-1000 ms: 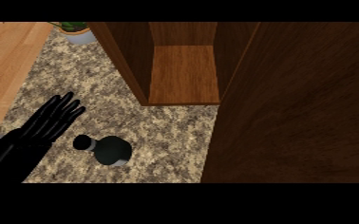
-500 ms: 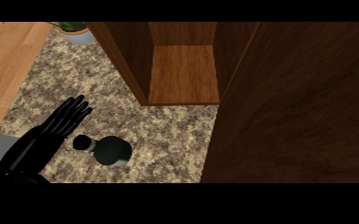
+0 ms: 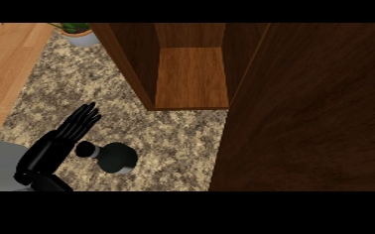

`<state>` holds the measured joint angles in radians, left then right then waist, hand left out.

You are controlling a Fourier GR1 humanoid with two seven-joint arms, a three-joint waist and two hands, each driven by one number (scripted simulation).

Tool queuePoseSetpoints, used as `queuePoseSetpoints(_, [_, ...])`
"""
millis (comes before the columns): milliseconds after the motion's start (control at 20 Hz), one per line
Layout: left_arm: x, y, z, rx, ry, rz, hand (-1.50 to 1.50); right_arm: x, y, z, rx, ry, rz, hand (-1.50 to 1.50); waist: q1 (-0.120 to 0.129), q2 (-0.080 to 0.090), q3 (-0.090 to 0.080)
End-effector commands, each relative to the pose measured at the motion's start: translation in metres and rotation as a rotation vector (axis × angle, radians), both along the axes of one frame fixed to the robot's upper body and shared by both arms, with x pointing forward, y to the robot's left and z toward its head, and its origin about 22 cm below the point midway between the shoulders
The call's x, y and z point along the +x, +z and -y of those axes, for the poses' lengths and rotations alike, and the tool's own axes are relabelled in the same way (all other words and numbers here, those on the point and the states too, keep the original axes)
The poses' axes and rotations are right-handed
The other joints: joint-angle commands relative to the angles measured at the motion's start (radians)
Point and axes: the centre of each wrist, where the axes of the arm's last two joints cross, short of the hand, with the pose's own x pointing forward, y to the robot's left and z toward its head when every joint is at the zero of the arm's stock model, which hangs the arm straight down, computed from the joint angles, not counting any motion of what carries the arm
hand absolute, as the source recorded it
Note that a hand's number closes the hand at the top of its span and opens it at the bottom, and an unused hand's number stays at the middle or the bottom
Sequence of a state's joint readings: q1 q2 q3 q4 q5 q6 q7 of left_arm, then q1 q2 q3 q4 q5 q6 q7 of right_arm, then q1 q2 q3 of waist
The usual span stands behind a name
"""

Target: Pick up the wine, place it into the cabinet and close the cabinet

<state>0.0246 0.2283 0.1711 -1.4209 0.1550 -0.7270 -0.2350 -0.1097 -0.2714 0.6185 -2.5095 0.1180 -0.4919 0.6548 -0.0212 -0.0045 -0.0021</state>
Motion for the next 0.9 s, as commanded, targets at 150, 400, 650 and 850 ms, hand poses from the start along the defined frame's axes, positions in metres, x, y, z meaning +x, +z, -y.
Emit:
queuePoseSetpoints(150, [-0.001, -0.033, 0.007, 0.012, 0.043, -0.017, -1.5, -0.041, 0.022, 0.024, 0.02, -0.038, 0.115, -1.5, -0.003, 0.0, 0.001])
queuePoseSetpoints(400, [0.008, -0.057, 0.008, 0.028, 0.014, -0.012, -1.5, -0.028, 0.013, 0.012, 0.031, -0.058, 0.101, -1.5, 0.002, 0.002, 0.001])
queuePoseSetpoints(650, [0.023, -0.067, -0.012, -0.023, -0.024, -0.088, -1.5, -0.029, 0.014, 0.012, -0.004, -0.024, 0.09, -1.5, -0.005, 0.004, 0.0])
queuePoseSetpoints(850, [0.015, -0.089, 0.013, -0.065, -0.058, -0.134, -1.5, -0.025, 0.017, 0.014, 0.008, -0.044, 0.122, -1.5, -0.004, 0.003, 0.0])
